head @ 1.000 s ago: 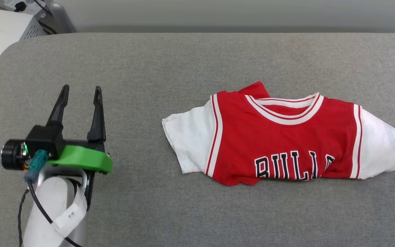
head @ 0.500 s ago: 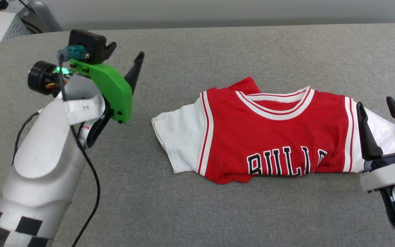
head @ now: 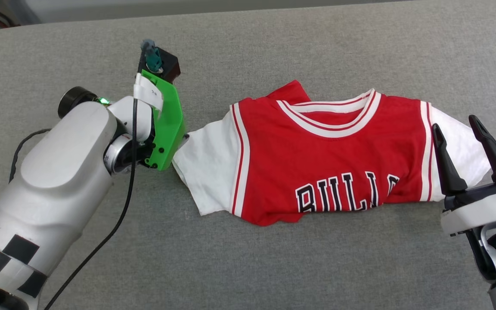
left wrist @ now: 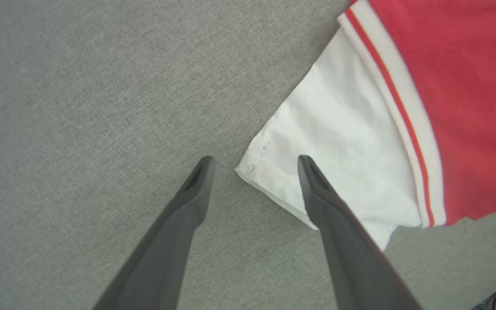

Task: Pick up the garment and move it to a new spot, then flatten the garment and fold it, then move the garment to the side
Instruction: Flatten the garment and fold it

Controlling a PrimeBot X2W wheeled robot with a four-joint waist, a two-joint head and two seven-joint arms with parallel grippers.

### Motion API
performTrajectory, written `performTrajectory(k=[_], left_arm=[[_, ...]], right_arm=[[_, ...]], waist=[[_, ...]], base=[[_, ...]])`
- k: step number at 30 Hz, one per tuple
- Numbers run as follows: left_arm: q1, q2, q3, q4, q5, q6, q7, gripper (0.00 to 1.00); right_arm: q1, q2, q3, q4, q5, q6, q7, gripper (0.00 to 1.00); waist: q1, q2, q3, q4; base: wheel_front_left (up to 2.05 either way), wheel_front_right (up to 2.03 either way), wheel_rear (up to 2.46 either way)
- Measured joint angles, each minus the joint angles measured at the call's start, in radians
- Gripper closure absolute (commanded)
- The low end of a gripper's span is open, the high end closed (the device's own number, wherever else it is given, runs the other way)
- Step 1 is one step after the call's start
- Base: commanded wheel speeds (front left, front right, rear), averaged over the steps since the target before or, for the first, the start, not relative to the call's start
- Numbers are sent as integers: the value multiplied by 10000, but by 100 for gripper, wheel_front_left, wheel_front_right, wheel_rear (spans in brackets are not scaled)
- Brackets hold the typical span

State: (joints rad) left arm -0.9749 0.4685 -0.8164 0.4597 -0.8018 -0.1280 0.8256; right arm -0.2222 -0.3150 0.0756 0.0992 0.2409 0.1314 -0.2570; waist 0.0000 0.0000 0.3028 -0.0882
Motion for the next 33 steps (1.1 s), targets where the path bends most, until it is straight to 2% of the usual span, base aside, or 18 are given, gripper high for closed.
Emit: performTrajectory(k=[8,12,13,17,21,25,30,33], left_arm=[[-90,203,-1699,828,-82,0,-293,0],[-308,359,-2140,1049,-458,0,-600,0],[-352,389,-2297,1047,-485,0,-765,100],[-330,385,-2451,1198,-863,0,-1956,100],[-128,357,-2136,1549,-1335,-6,-3208,100],[23,723,-1837,1603,-1544,-6,-4123,100],[413,1402,-1450,1361,-1768,2,-4870,100],[686,1816,-1275,1064,-1847,146,-5143,100]], right_arm=[[-244,82,86,75,-27,0,0,0],[-268,100,104,113,-92,0,0,0],[-268,98,92,132,-90,0,0,0],[-267,82,-19,169,-88,0,0,0],[-208,-65,-272,198,-75,0,0,0],[-90,-314,-646,121,-44,0,0,0],[-198,-1294,-940,146,376,0,2,0],[-581,-2063,-744,128,602,0,435,0]], waist=[[0,0,499,-377],[0,0,641,-495],[0,0,643,-500],[0,0,522,-445],[0,0,233,-318],[0,0,-140,-154],[0,0,-502,136],[0,0,-649,326]], base=[[0,0,0],[0,0,0],[0,0,0],[0,0,0],[0,0,0],[0,0,0],[0,0,0],[0,0,0]])
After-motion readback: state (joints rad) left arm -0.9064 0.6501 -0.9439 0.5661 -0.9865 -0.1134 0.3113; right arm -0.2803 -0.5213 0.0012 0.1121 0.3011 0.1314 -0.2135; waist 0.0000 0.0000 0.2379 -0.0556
